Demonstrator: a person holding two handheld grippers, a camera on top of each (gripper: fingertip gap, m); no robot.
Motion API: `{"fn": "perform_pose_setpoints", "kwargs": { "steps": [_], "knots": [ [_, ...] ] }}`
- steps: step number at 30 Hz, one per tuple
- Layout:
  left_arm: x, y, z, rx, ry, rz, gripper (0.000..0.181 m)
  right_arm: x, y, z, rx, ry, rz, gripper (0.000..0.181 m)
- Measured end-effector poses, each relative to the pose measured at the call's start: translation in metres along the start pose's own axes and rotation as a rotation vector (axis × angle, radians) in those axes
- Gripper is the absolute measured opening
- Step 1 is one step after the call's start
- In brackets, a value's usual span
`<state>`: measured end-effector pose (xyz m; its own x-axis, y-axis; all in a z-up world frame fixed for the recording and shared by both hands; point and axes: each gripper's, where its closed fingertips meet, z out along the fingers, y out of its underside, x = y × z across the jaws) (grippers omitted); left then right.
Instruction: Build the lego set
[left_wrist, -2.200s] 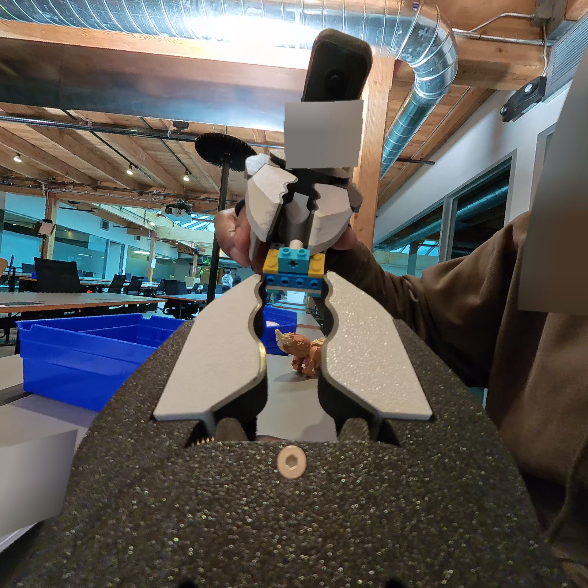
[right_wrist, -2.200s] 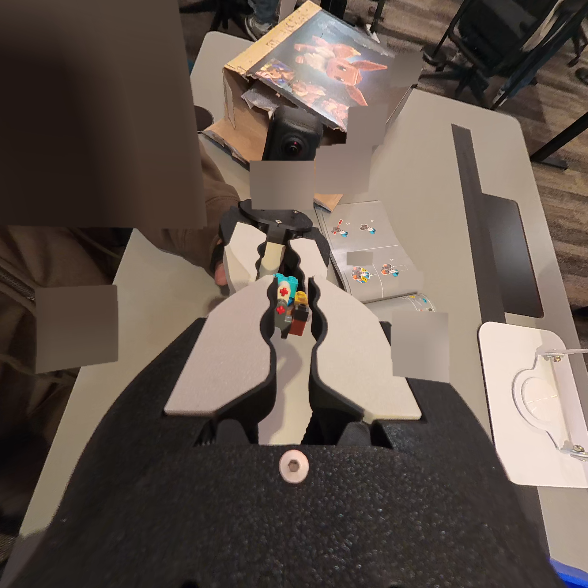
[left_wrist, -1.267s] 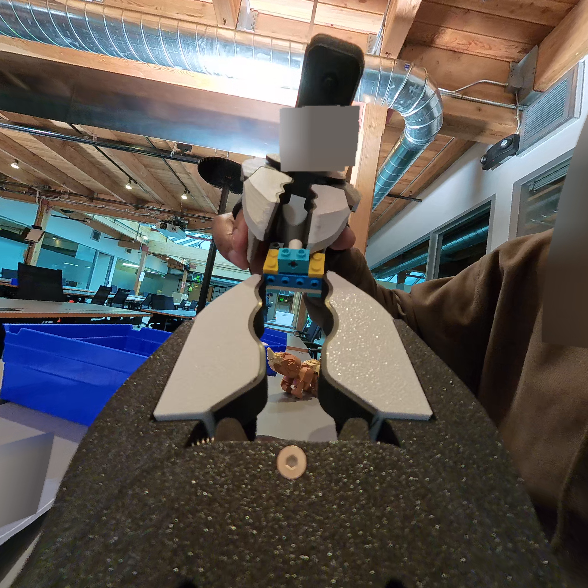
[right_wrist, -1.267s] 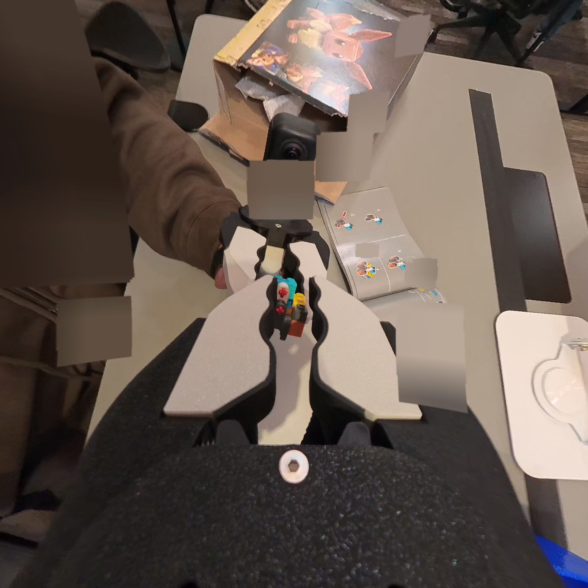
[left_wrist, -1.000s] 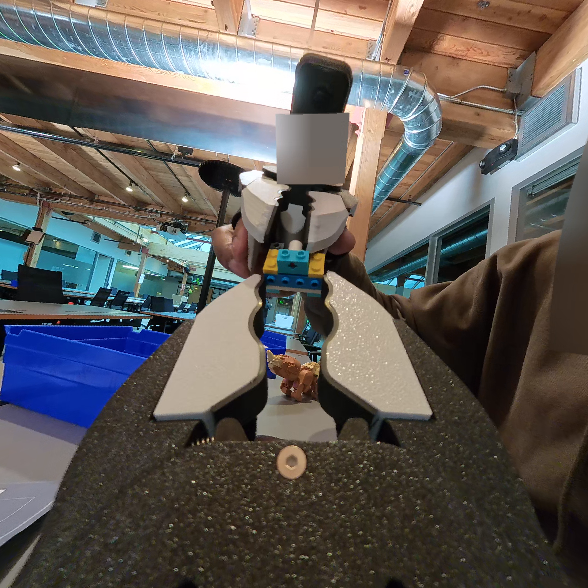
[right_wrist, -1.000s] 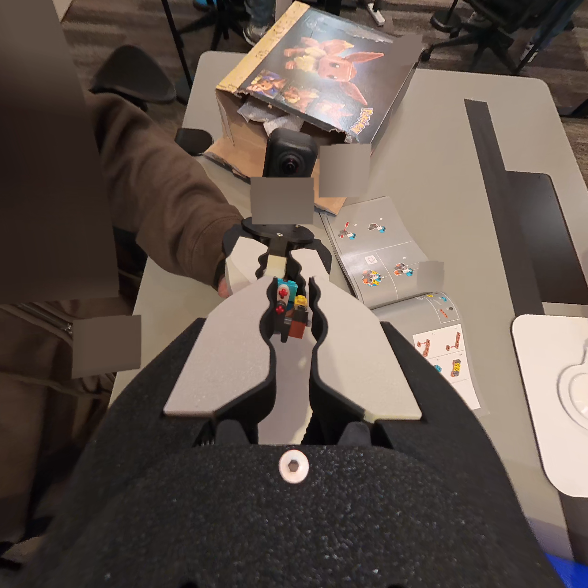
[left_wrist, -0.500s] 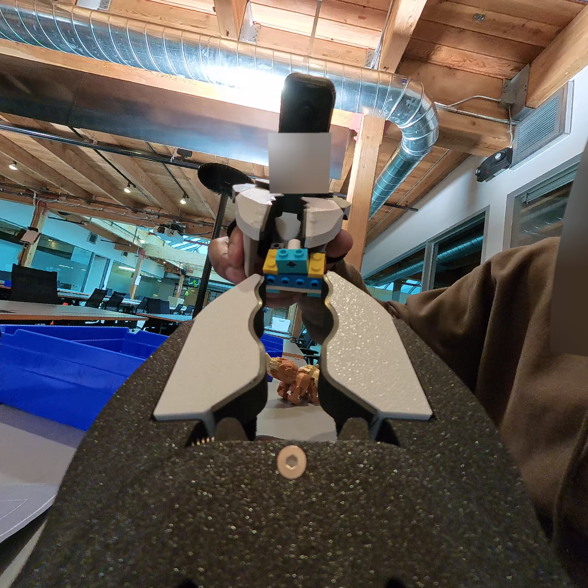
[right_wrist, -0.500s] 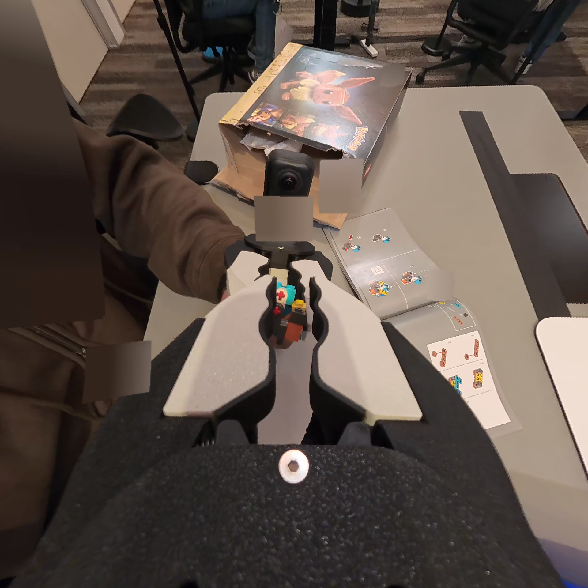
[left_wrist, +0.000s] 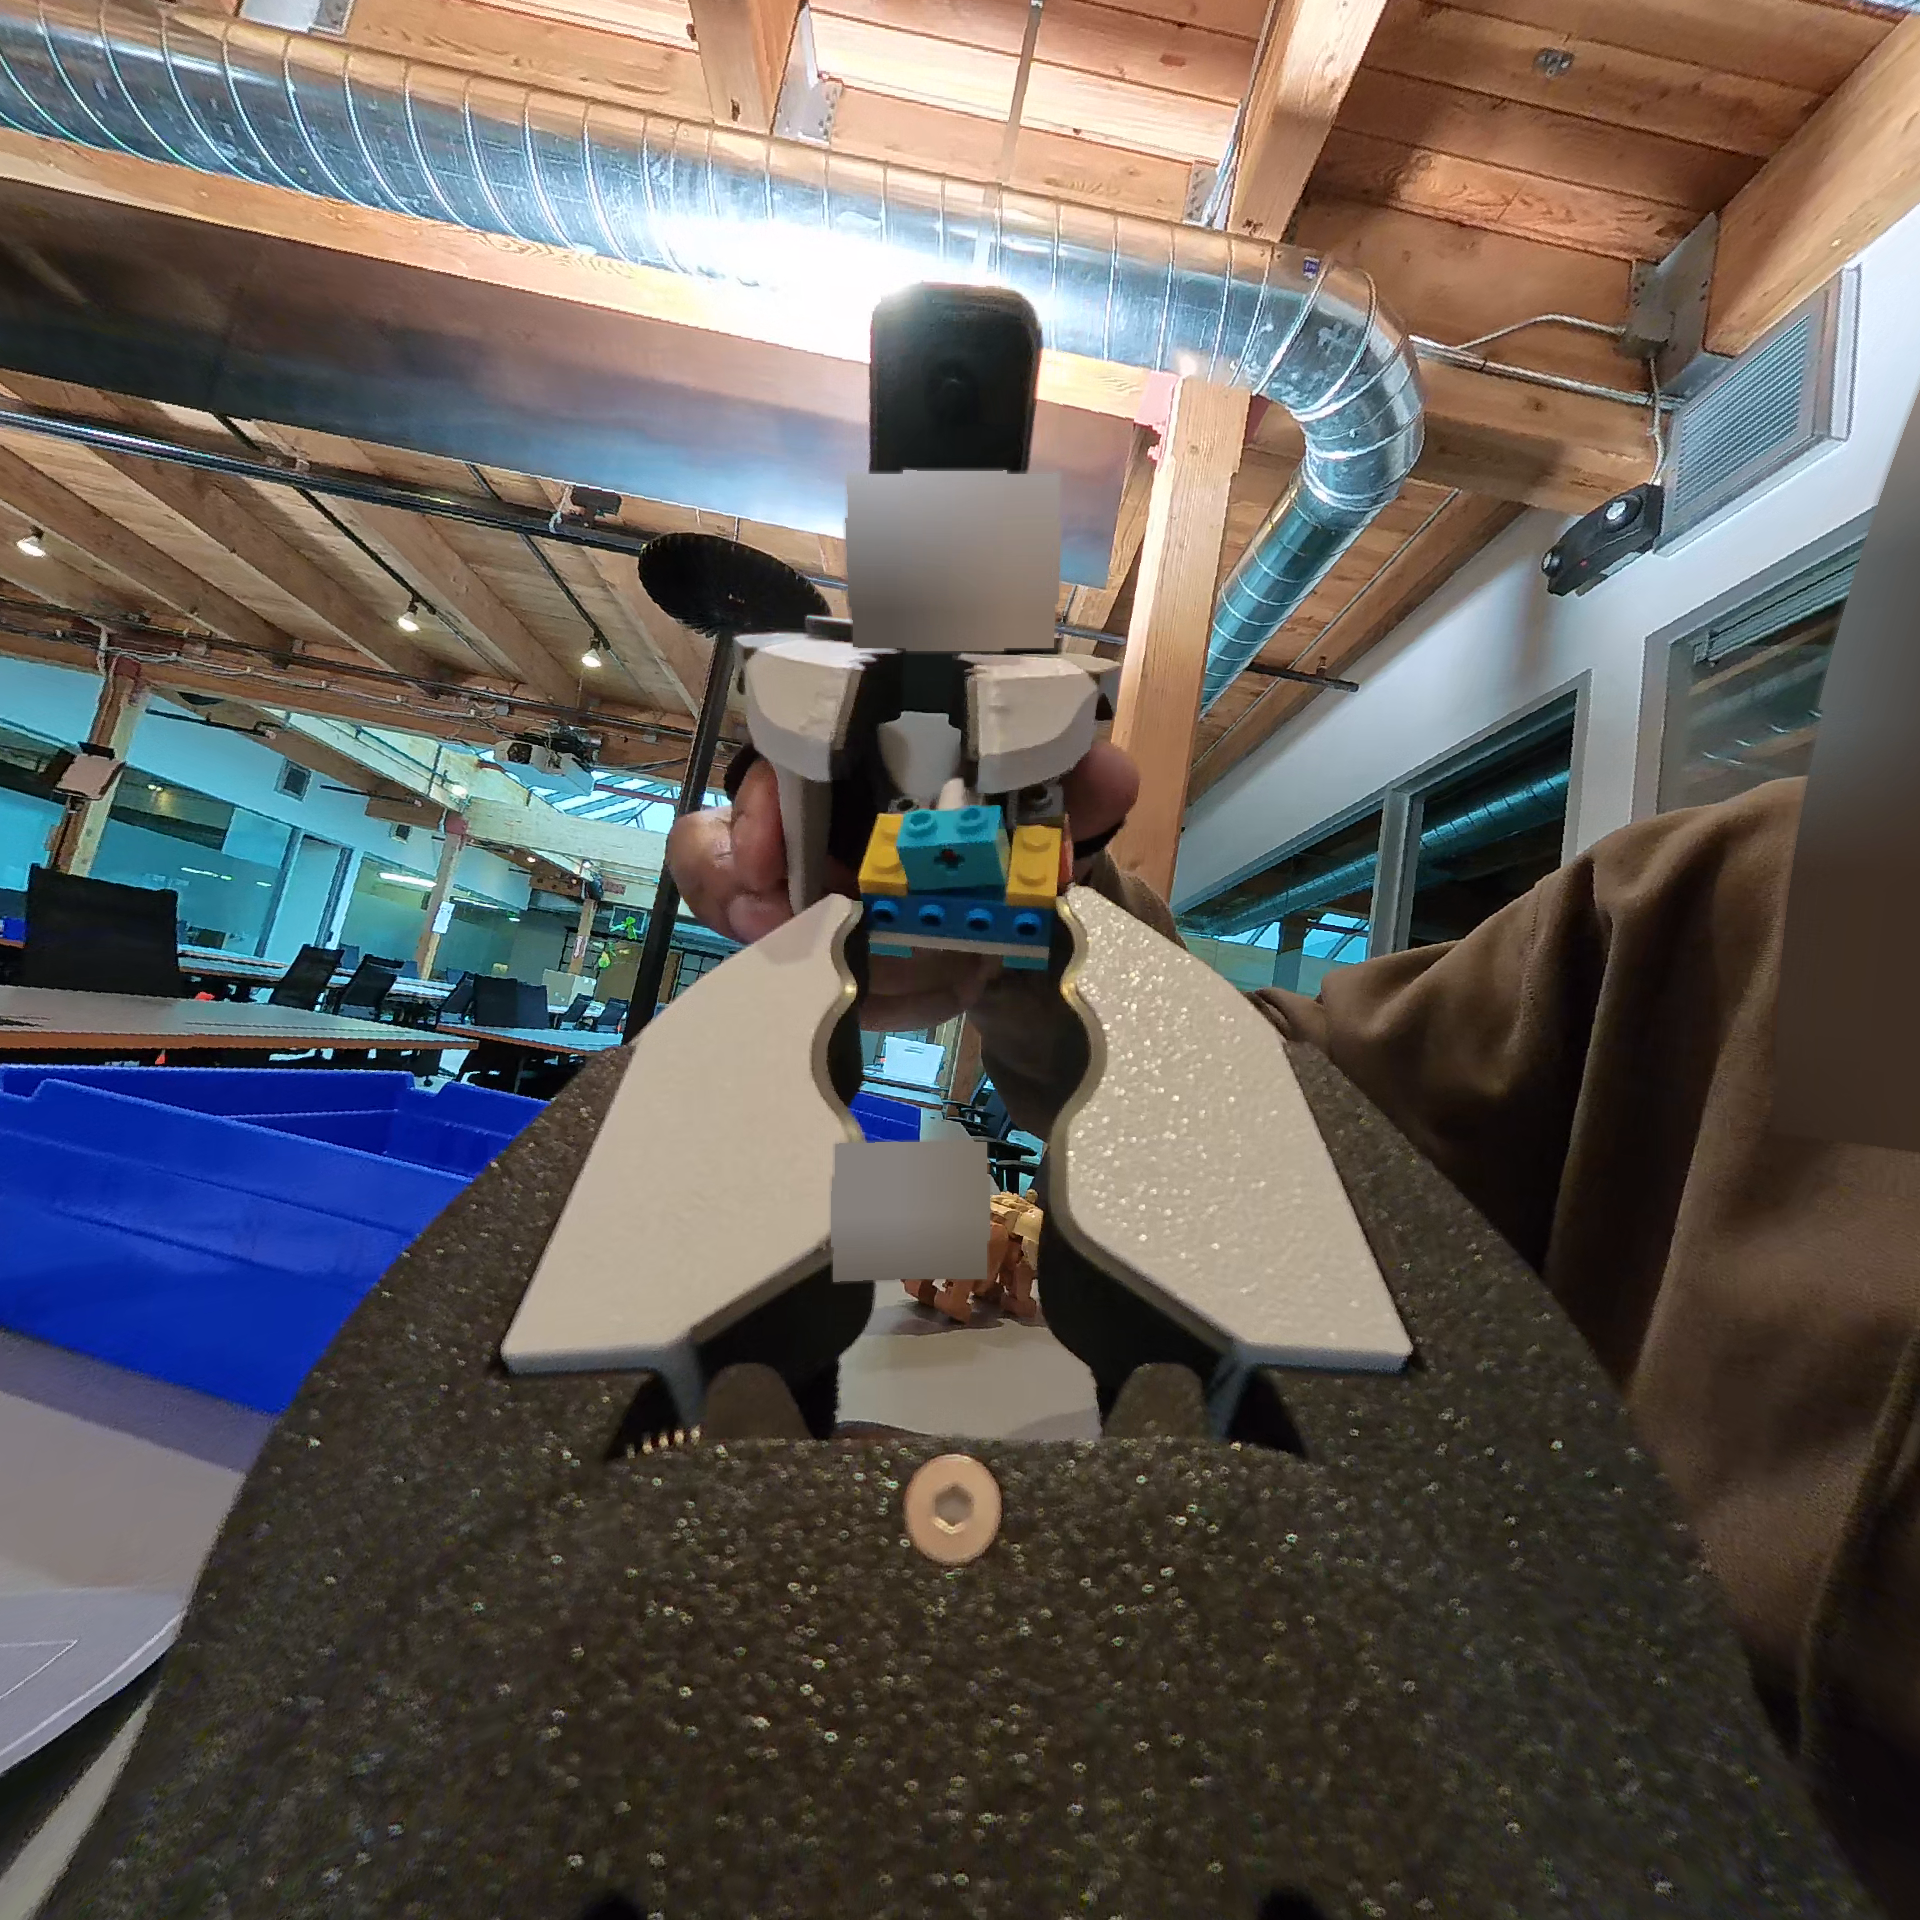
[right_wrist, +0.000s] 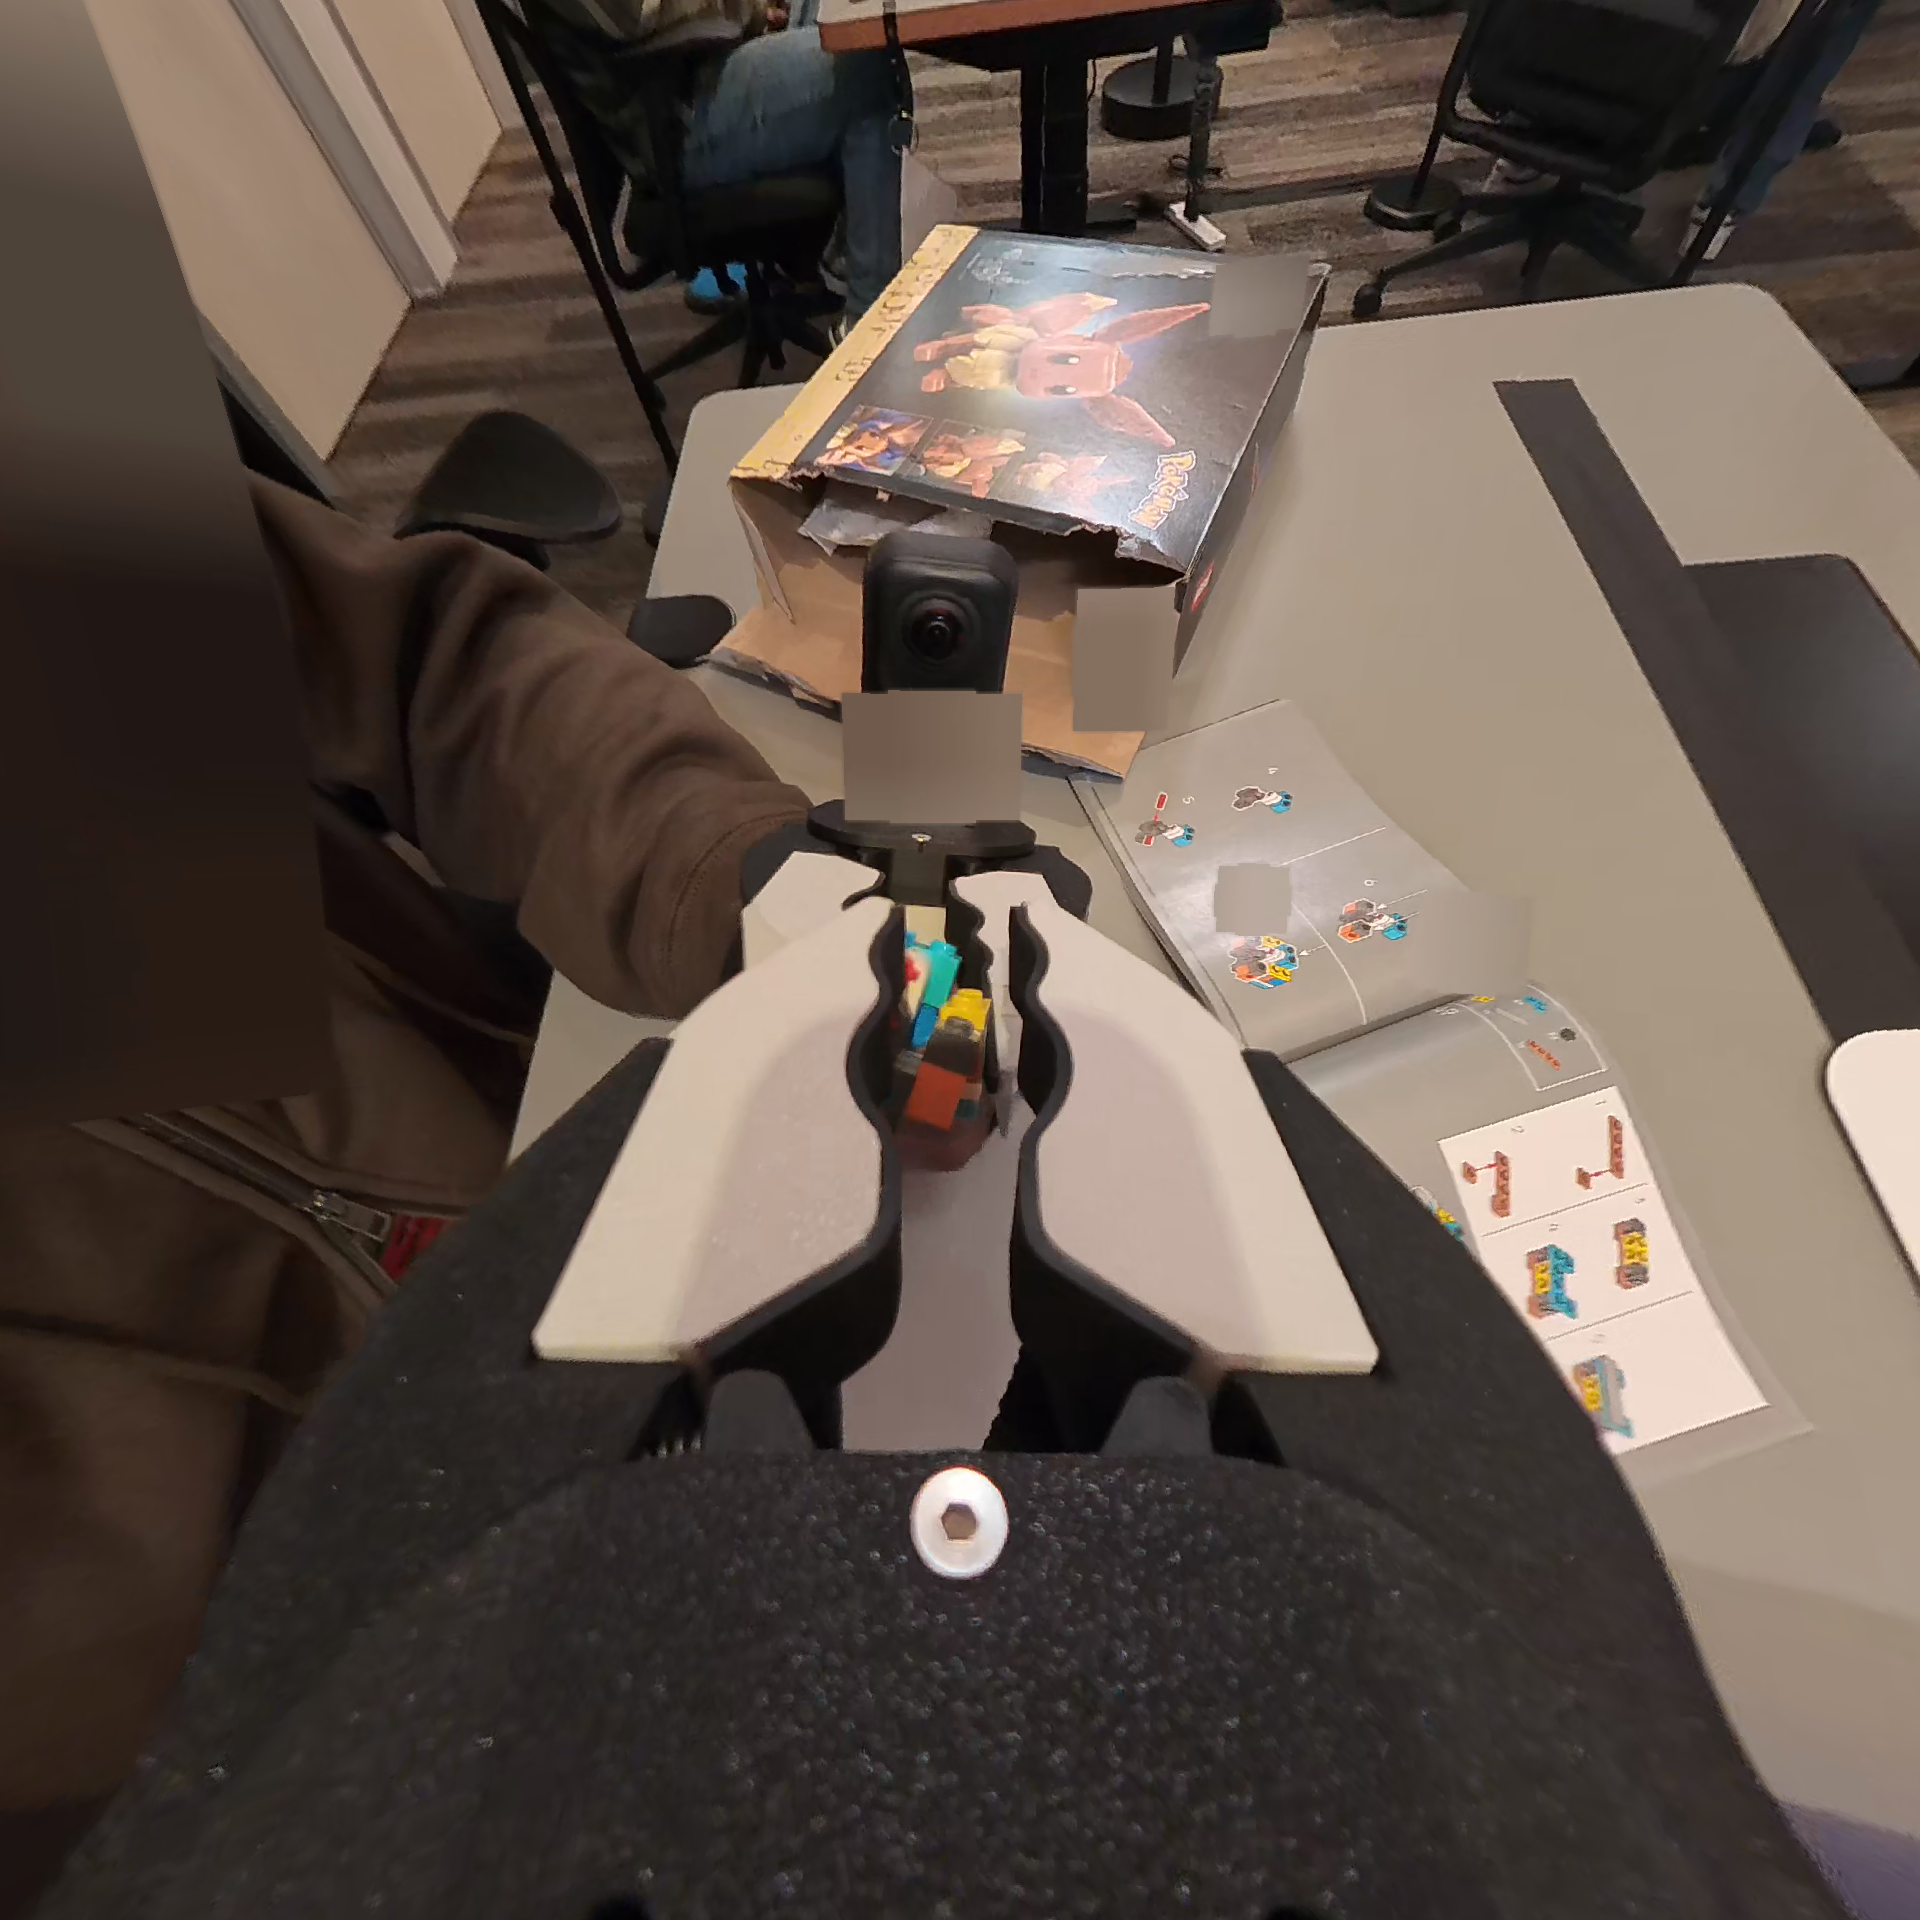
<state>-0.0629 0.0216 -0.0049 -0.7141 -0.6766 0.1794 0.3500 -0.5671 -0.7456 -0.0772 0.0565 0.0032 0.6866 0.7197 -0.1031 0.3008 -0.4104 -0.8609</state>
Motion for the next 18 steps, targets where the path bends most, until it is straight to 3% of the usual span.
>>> {"fn": "perform_pose_setpoints", "kwargs": {
  "steps": [12, 18],
  "knots": [
    [0.0, 0.0, 0.0, 0.004, 0.001, -0.014, 0.033, 0.001, -0.004, -0.002, 0.019, 0.012, -0.046, 0.019],
    [0.001, 0.0, 0.0, 0.003, 0.013, -0.024, 0.033, -0.003, -0.02, -0.016, 0.052, 0.043, -0.236, 0.021]
  ]
}}
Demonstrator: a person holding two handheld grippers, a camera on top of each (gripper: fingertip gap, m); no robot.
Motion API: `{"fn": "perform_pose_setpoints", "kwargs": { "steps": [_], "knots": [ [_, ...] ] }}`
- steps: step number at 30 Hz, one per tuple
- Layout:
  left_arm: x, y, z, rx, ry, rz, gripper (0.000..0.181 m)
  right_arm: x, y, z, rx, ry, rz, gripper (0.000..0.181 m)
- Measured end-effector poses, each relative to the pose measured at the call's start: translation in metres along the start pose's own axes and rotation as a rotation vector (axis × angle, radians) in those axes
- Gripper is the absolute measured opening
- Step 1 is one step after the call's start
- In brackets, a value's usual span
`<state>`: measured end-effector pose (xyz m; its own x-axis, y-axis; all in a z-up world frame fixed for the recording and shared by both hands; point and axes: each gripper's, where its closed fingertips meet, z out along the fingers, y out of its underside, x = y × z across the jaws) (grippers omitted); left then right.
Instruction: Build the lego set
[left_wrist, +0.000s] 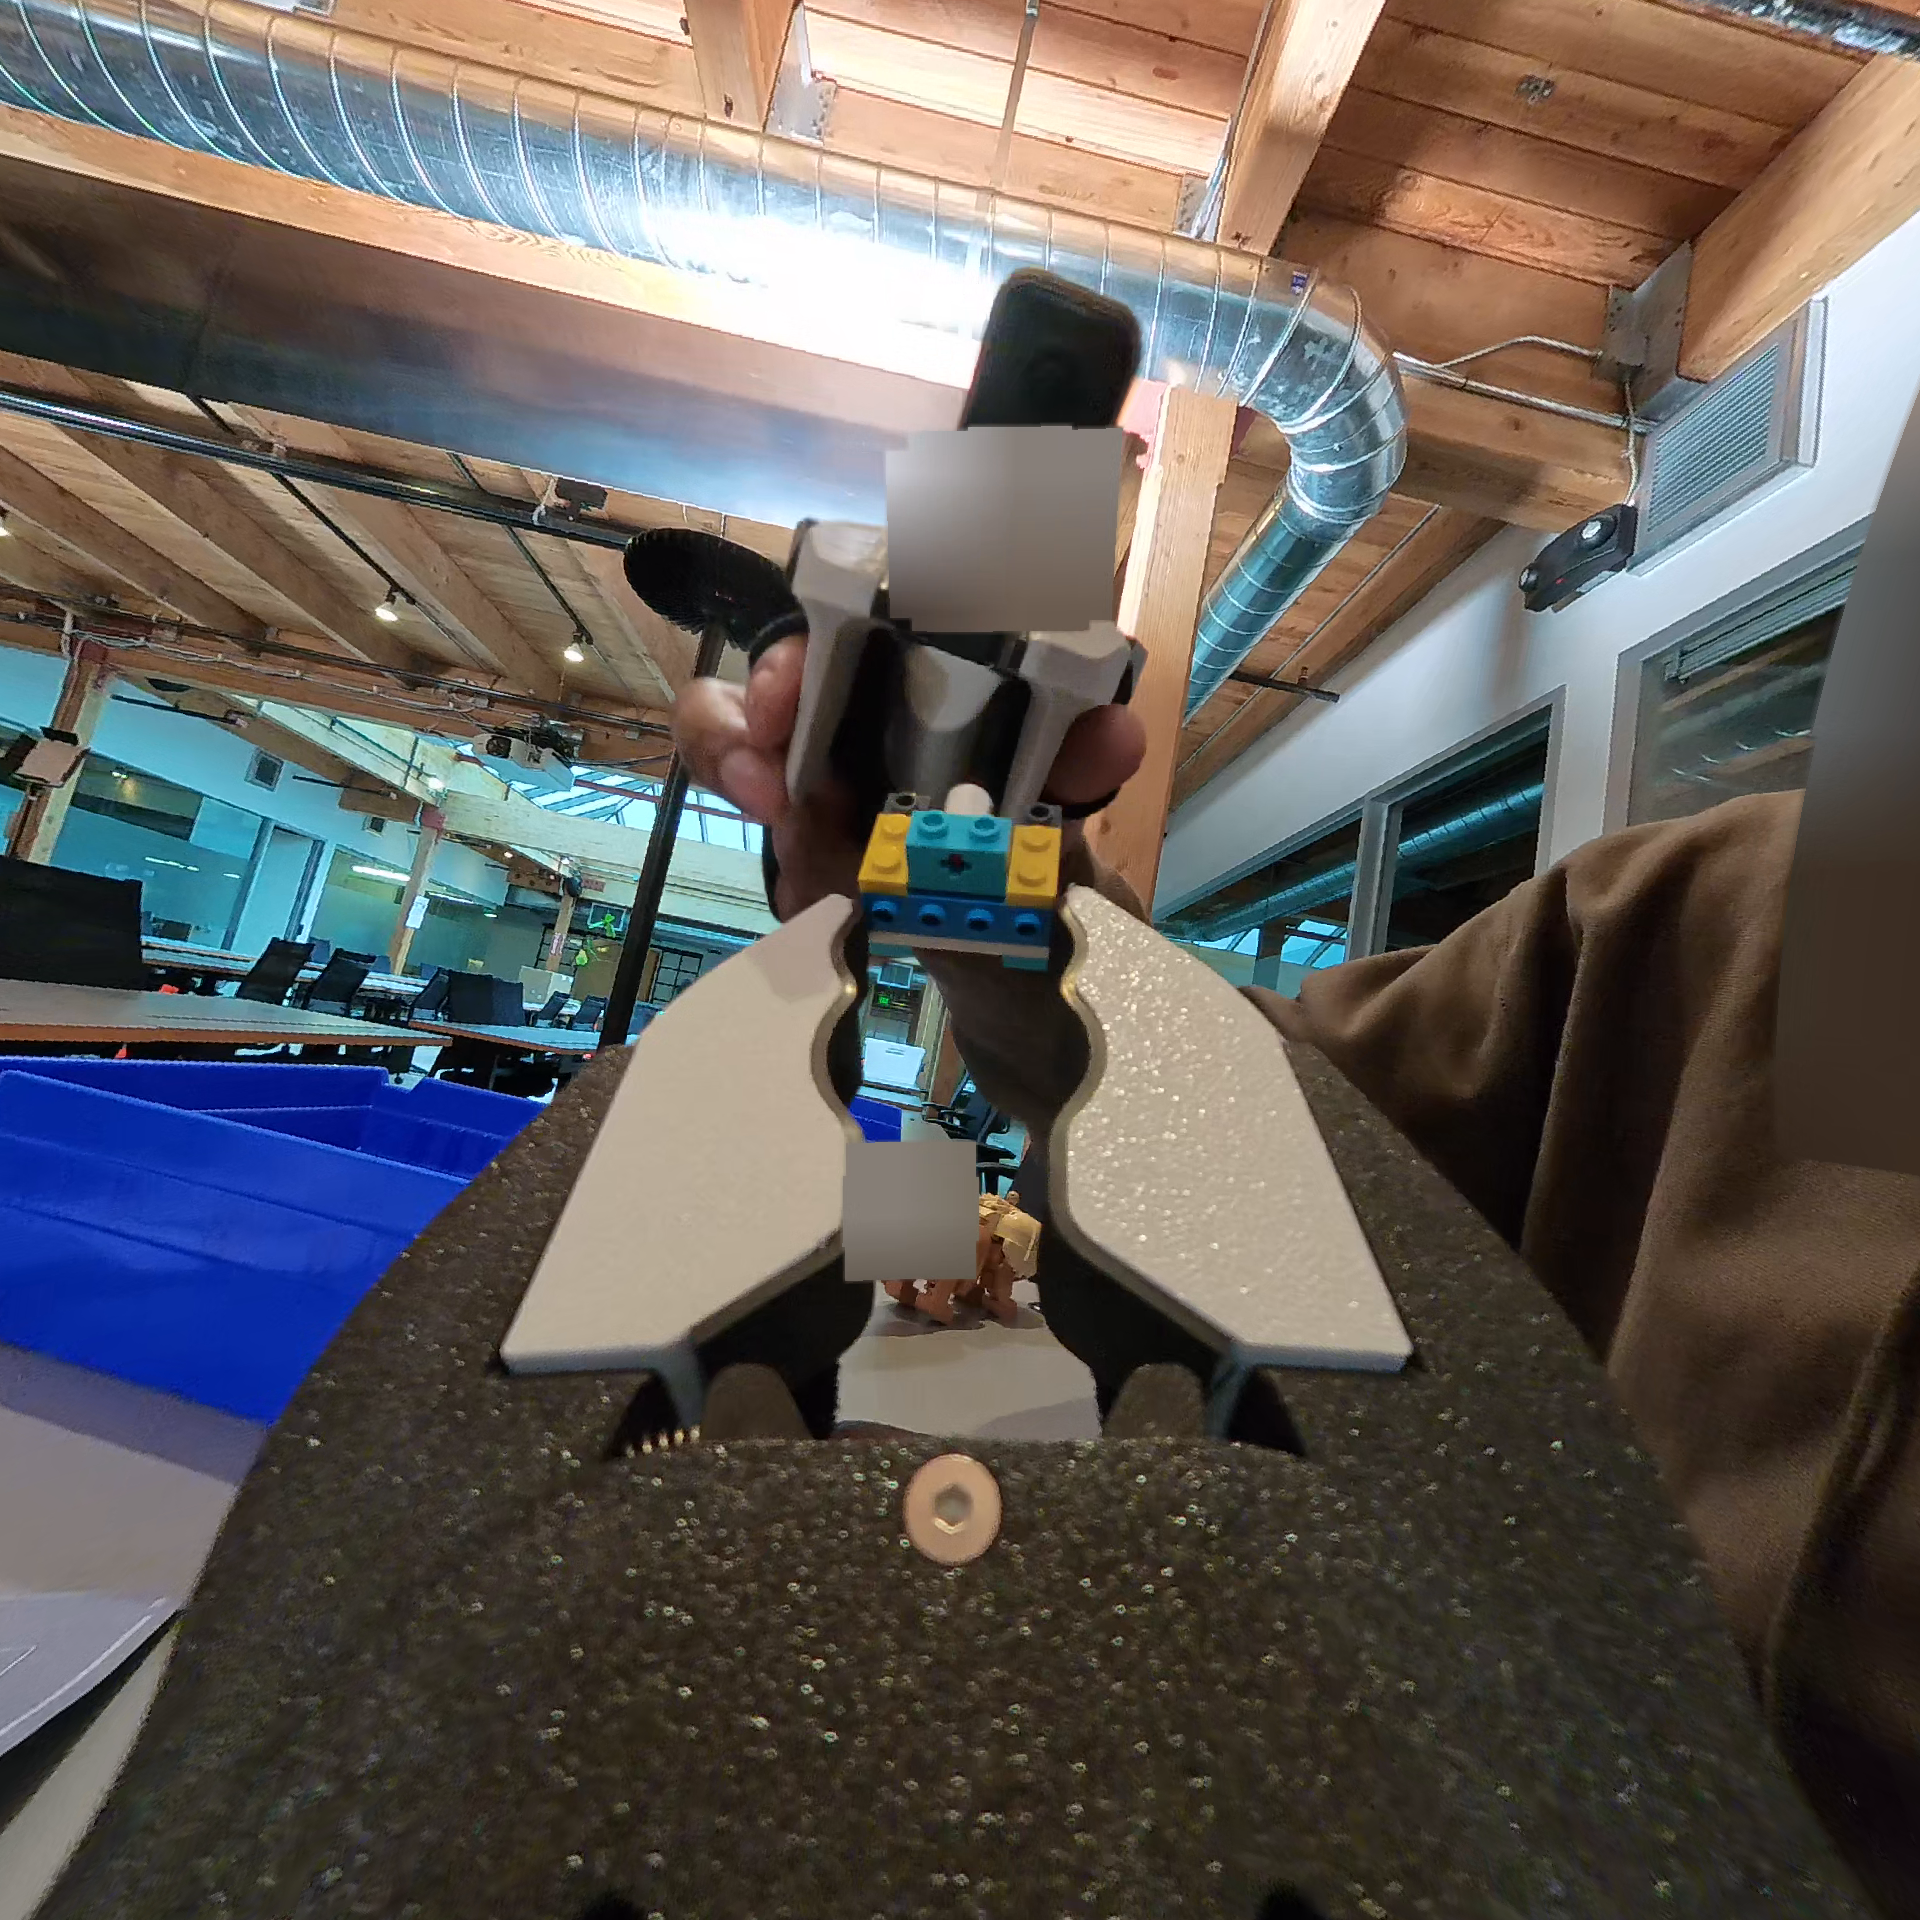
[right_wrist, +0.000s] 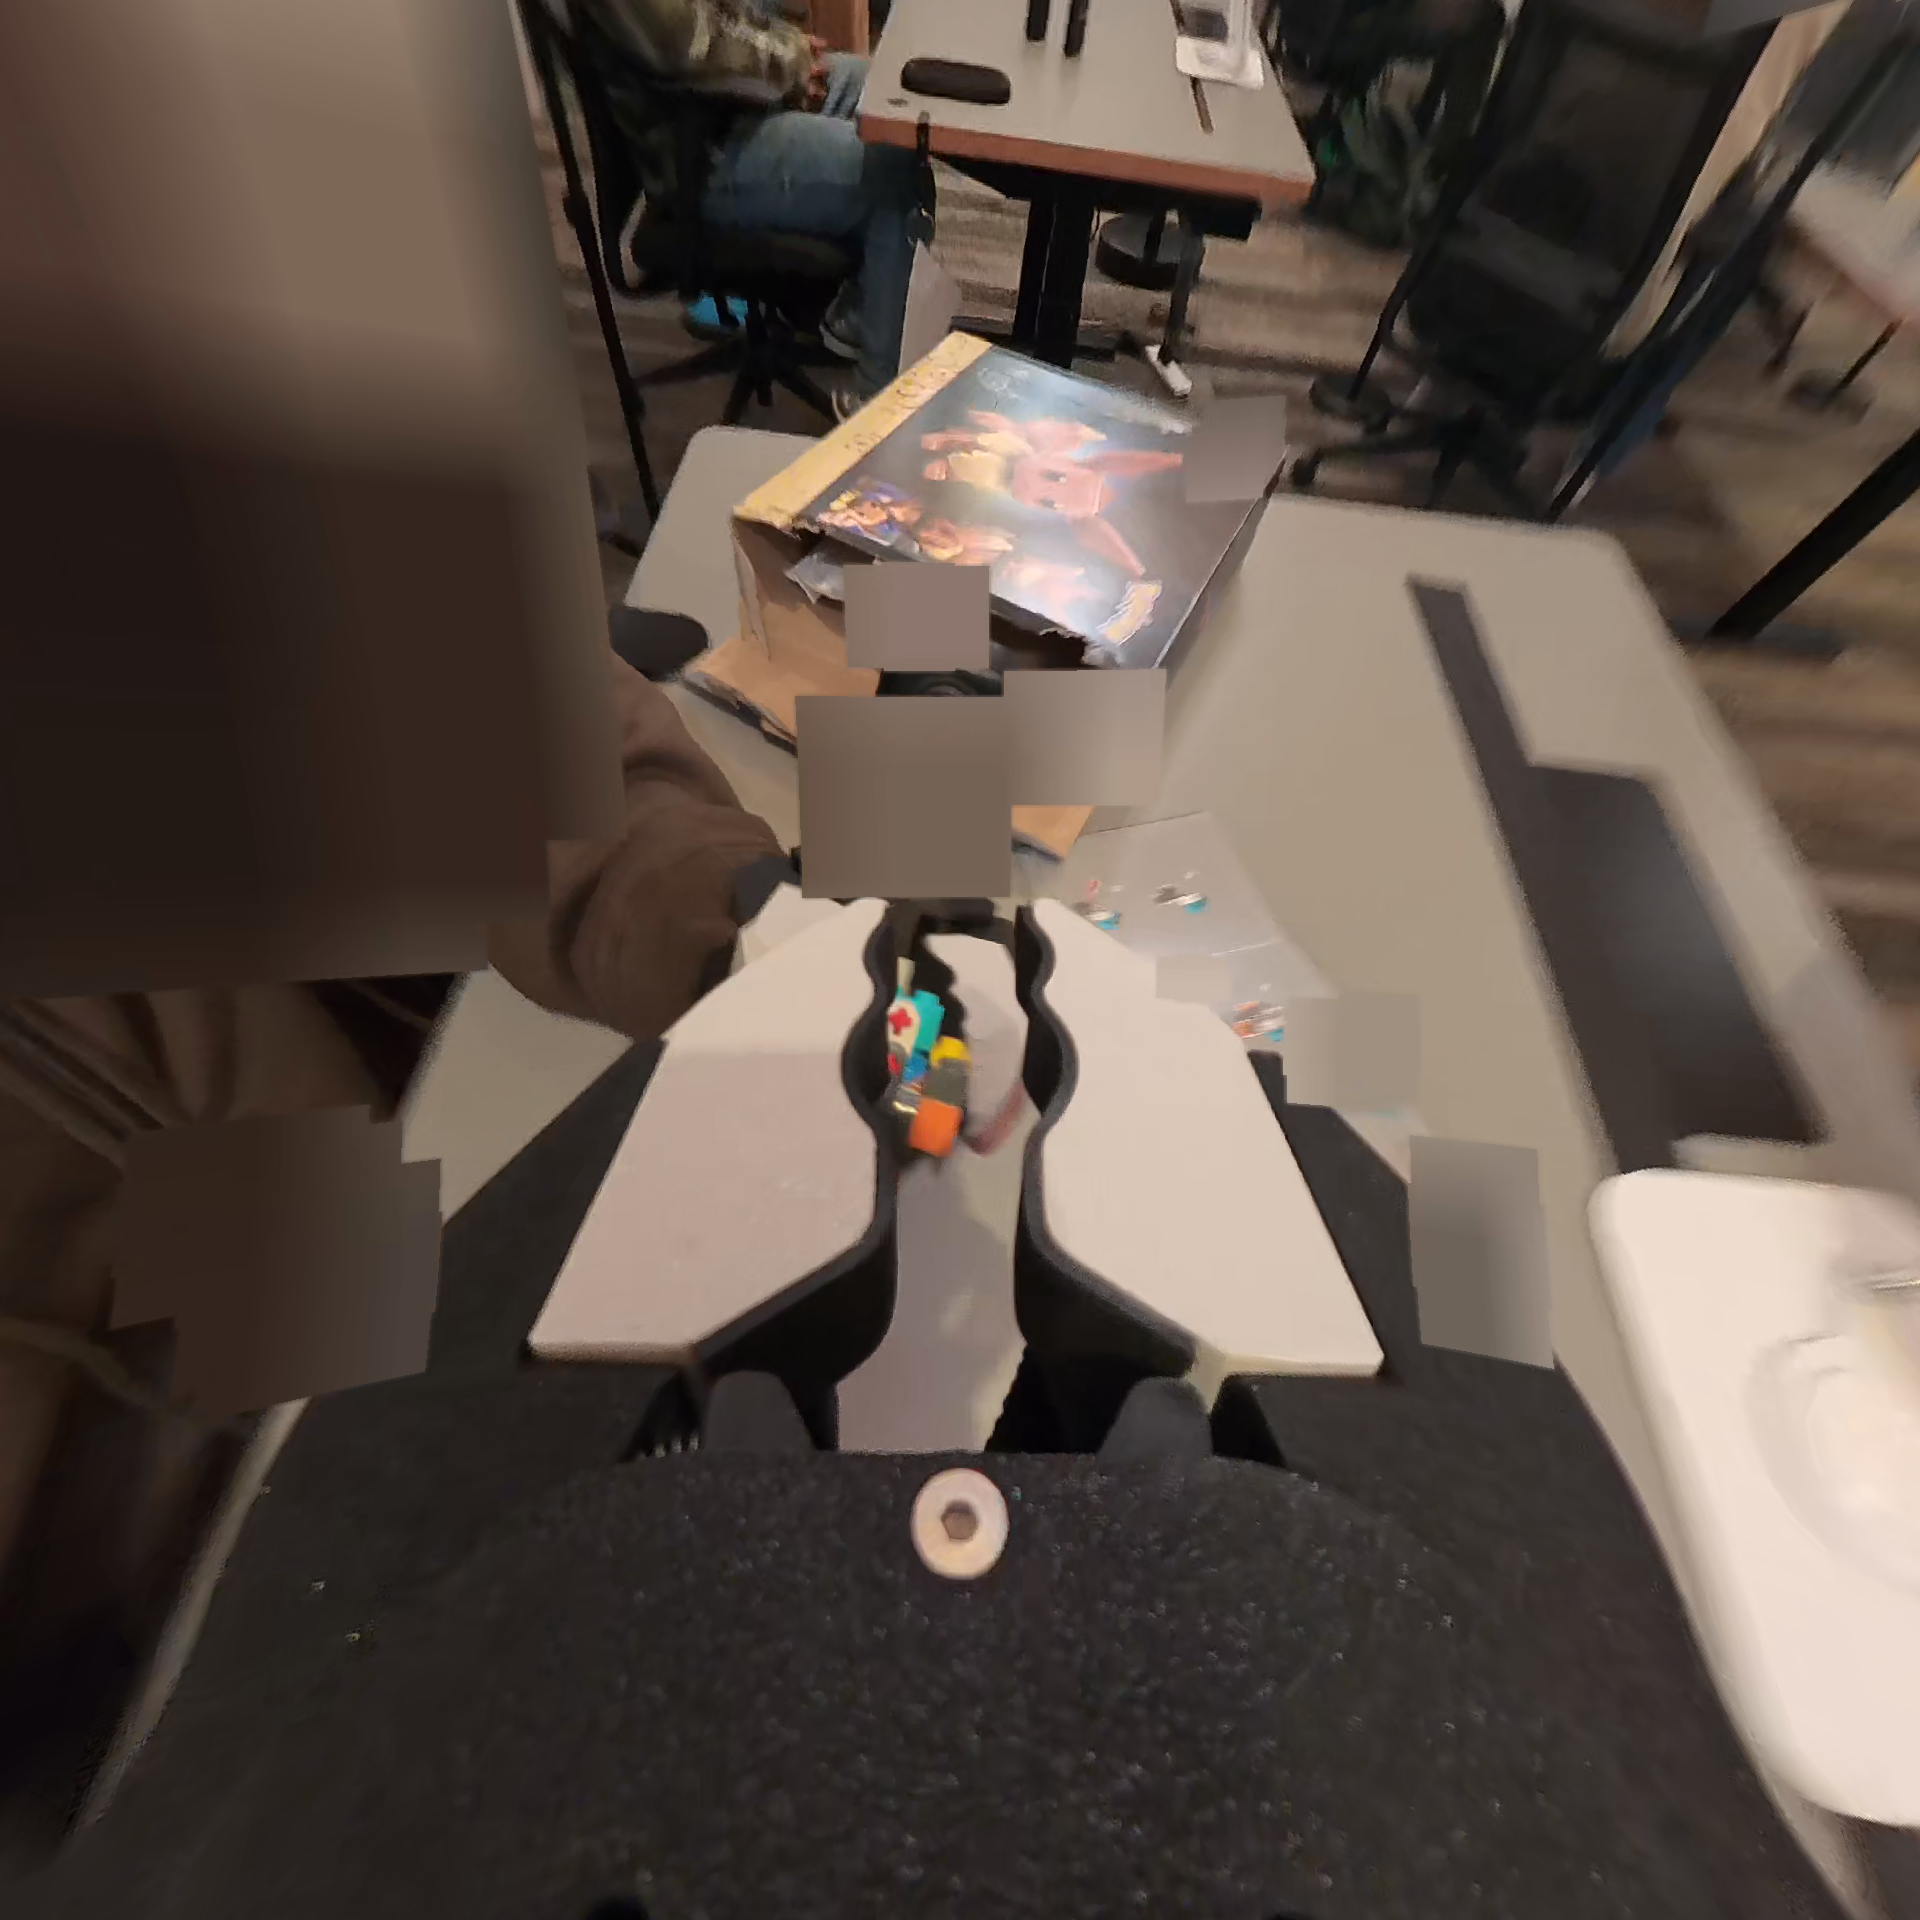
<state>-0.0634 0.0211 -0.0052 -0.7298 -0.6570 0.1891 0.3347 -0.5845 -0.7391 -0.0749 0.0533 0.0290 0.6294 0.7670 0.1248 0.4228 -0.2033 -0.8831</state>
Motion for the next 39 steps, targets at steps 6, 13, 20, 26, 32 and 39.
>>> {"fn": "perform_pose_setpoints", "kwargs": {
  "steps": [6, 13, 20, 26, 32, 39],
  "knots": [
    [-0.001, -0.001, -0.001, 0.009, 0.009, -0.029, 0.033, 0.0, 0.028, -0.03, -0.3, 0.045, -0.536, 0.03],
    [-0.002, 0.003, -0.001, -0.005, 0.022, -0.065, 0.033, -0.011, 0.039, -0.025, -0.519, 0.006, -0.943, 0.051],
    [0.0, 0.007, 0.001, -0.028, 0.039, -0.092, 0.033, -0.015, 0.045, -0.006, -0.557, -0.065, -1.06, 0.06],
    [0.001, 0.007, 0.001, -0.031, 0.043, -0.101, 0.033, -0.018, 0.05, 0.002, -0.553, -0.053, -1.121, 0.054],
    [0.003, 0.008, 0.002, -0.037, 0.055, -0.102, 0.033, -0.019, 0.049, 0.002, -0.535, -0.052, -1.109, 0.052],
    [0.0, 0.006, 0.002, -0.033, 0.033, -0.091, 0.033, -0.022, 0.05, 0.001, -0.552, -0.041, -1.135, 0.05]
  ]
}}
